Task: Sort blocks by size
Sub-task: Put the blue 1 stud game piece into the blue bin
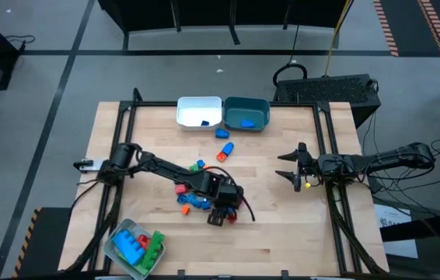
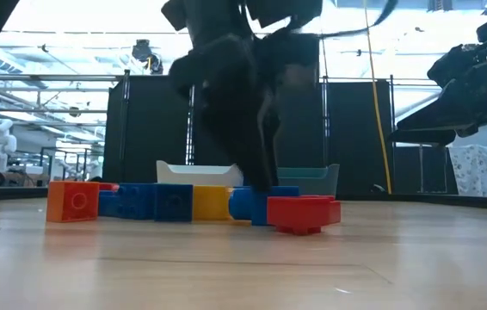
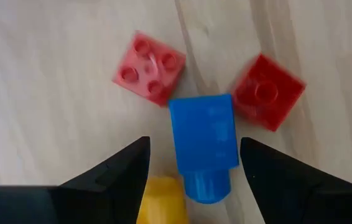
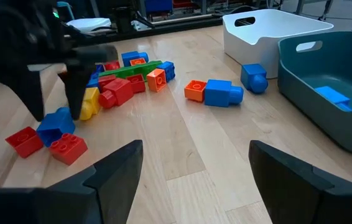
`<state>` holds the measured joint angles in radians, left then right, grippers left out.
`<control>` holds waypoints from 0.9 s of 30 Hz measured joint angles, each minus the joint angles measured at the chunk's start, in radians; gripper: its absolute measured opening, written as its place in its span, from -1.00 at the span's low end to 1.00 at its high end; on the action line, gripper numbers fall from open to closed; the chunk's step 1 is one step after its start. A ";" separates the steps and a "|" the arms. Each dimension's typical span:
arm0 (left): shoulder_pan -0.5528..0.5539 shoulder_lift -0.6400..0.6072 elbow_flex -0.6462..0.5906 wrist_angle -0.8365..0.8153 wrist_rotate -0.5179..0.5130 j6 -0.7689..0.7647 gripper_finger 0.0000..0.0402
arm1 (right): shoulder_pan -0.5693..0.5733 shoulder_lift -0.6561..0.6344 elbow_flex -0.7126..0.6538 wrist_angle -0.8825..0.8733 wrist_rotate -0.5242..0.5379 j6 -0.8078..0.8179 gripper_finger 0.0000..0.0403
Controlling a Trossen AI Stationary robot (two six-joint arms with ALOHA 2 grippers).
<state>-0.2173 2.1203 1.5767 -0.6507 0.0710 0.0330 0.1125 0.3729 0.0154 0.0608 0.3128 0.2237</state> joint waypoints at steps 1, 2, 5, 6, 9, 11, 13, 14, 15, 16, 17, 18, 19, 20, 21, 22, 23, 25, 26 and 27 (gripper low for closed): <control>0.002 0.010 0.000 0.007 0.012 0.000 0.25 | 0.000 0.001 0.000 0.000 0.000 0.000 0.38; 0.003 0.017 0.000 0.020 0.027 0.000 0.25 | 0.000 0.003 0.000 0.000 0.000 0.000 0.38; 0.007 0.035 0.000 0.042 0.075 0.000 0.24 | 0.000 0.008 0.000 0.000 0.000 0.001 0.38; 0.008 0.038 0.000 0.056 0.079 0.001 0.23 | 0.000 0.010 0.000 0.000 0.000 0.001 0.38; 0.007 0.040 0.000 0.050 0.059 0.004 0.05 | 0.000 0.018 0.000 0.000 0.000 0.002 0.38; 0.009 0.038 0.000 0.053 0.046 0.008 -0.19 | 0.000 0.020 0.000 0.000 0.000 0.002 0.38; 0.013 0.029 0.000 0.041 0.044 0.008 -0.32 | 0.000 0.023 0.000 0.000 0.000 0.003 0.38; 0.016 0.027 0.000 0.037 0.044 0.008 -0.30 | 0.000 0.023 0.000 0.000 0.000 0.003 0.38; 0.020 0.025 0.000 0.035 0.044 0.009 -0.30 | 0.000 0.023 0.000 0.000 0.000 0.003 0.38; 0.025 0.019 0.000 0.026 0.043 0.009 -0.30 | 0.000 0.023 0.000 0.000 0.000 0.003 0.38; 0.032 0.010 0.000 0.012 0.039 0.009 -0.30 | 0.000 0.023 0.000 0.000 0.000 0.003 0.38; 0.039 0.002 0.000 0.005 0.029 0.009 -0.30 | 0.000 0.023 0.000 0.000 0.000 0.003 0.38; 0.047 -0.012 0.006 0.000 0.008 0.010 -0.30 | 0.000 0.023 0.000 0.000 0.000 0.004 0.38; 0.055 -0.026 0.012 -0.007 -0.024 0.011 -0.30 | 0.000 0.023 0.000 0.000 0.000 0.003 0.38; 0.065 -0.040 0.022 -0.022 -0.059 0.015 -0.30 | 0.000 0.024 0.000 0.000 0.000 0.004 0.38; 0.074 -0.059 0.034 -0.040 -0.100 0.027 -0.30 | 0.000 0.024 0.000 0.000 0.000 0.003 0.38; 0.087 -0.076 0.043 -0.054 -0.140 0.037 -0.30 | 0.000 0.025 0.000 0.000 0.000 0.004 0.38; 0.116 -0.110 0.062 -0.051 -0.232 0.067 -0.30 | 0.000 0.024 0.000 0.000 0.000 0.004 0.38; 0.133 -0.125 0.069 -0.041 -0.284 0.085 -0.30 | 0.000 0.025 0.000 0.000 0.000 0.003 0.38; 0.151 -0.141 0.074 -0.029 -0.334 0.103 -0.30 | 0.000 0.025 0.000 0.000 0.000 0.004 0.38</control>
<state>-0.0662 1.9797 1.6504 -0.6793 -0.2625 0.1363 0.1124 0.3981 0.0154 0.0612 0.3130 0.2276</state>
